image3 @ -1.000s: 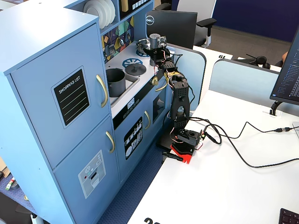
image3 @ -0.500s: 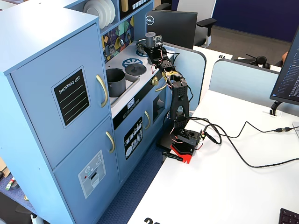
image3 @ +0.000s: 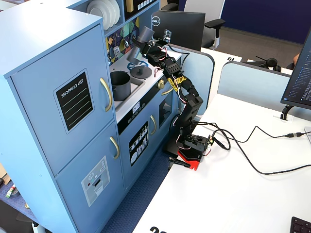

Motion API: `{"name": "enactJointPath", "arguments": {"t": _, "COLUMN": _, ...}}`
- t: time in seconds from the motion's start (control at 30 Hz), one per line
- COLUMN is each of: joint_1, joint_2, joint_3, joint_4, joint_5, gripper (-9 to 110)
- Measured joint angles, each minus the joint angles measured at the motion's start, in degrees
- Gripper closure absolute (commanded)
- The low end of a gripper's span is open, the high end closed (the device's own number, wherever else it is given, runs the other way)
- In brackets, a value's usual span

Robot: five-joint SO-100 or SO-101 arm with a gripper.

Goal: Put salt in the gray recipient

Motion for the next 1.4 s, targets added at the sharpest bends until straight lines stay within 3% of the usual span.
{"name": "enactJointPath", "arguments": {"t": 0.33, "joint_1": -20.1, "joint_2": 2.4, "joint_3": 0.3, "joint_4": 4.7, "joint_5": 51.7, "gripper": 101}}
{"name": "enactJointPath", "arguments": {"t": 0.47, "joint_1": -25.7, "joint_2": 2.2, "joint_3": 0.1, "joint_4": 4.7, "joint_5": 67.4, "gripper": 101}}
{"name": "enactJointPath", "arguments": {"t": 0.77, "joint_1": -29.0, "joint_2": -0.3, "joint_3": -2.1, "joint_4": 2.9, "joint_5": 88.3, "gripper": 101}}
{"name": "enactJointPath", "arguments": {"t": 0.97, "joint_1": -26.3, "joint_2": -1.1, "joint_3": -1.1, "joint_4": 8.2, "joint_5": 102.0, "gripper": 101}}
{"name": "enactJointPath", "arguments": {"t": 1.17, "joint_1": -26.7, "joint_2": -1.1, "joint_3": 1.9, "joint_4": 5.5, "joint_5": 104.7, "gripper": 101}}
{"name": "enactJointPath", "arguments": {"t": 1.4, "joint_1": -32.2, "joint_2": -5.4, "joint_3": -6.2, "joint_4": 2.8, "joint_5": 104.9, "gripper": 101}}
